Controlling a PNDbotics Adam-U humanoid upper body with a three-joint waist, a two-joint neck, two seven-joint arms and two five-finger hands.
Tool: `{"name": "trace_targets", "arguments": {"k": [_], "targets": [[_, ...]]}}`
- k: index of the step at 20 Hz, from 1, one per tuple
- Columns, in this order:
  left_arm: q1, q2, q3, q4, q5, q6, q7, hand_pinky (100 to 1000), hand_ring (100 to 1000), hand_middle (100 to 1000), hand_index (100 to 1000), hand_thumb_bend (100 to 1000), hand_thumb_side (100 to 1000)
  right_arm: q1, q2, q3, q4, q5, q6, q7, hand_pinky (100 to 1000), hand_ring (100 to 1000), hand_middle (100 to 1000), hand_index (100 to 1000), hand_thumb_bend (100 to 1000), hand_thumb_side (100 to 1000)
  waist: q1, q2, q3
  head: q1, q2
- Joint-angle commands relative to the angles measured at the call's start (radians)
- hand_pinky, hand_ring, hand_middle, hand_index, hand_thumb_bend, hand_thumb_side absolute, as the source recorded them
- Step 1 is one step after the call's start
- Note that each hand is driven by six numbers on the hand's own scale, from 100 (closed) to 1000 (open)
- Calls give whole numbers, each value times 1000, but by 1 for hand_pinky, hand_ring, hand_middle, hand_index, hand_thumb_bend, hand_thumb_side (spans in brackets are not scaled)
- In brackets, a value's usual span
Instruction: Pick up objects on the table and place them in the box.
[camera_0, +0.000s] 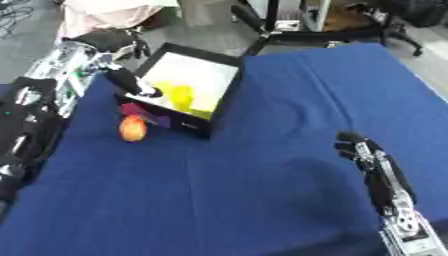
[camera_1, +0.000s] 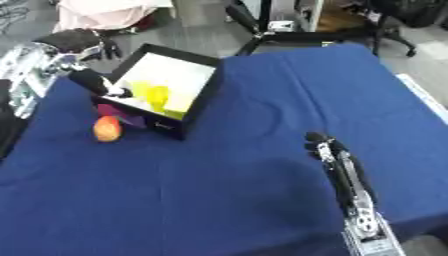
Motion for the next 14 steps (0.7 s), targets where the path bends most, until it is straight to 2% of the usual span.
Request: {"name": "trace_targets", "arguments": {"k": [1, 3, 5, 9, 14], "targets": [[23, 125, -30, -142, 106, -26, -178, 762, 619, 616, 781, 621, 609, -7, -20, -4, -12, 3, -2, -1, 838, 796, 765, 793, 100, 899, 9, -14, 2, -5, -2], [53, 147, -45, -169, 143, -22, -271, 754, 614, 612, 776, 602, 605, -7, -22, -5, -12, 4, -2, -2, 838, 796, 765, 793, 100, 900, 10, -15, 4, -6, -2], [75, 143, -63, -158, 156, -15, -299, 749, 615, 614, 776, 601, 620, -7, -22, -5, -11, 3, -2, -2, 838, 796, 765, 793, 100, 900, 8, -14, 4, -7, -2], [84, 97, -84, -78, 139, -15, -308, 747, 624, 638, 791, 607, 622, -9, -20, -5, -11, 2, -1, -1, 839, 796, 765, 793, 100, 899, 4, -14, -1, -6, -2], [69, 31, -49, 28, 66, 10, -290, 747, 636, 677, 813, 602, 611, -10, -17, -5, -11, 1, -1, -2, 839, 796, 765, 793, 100, 900, 2, -14, -4, -8, -2]]}}
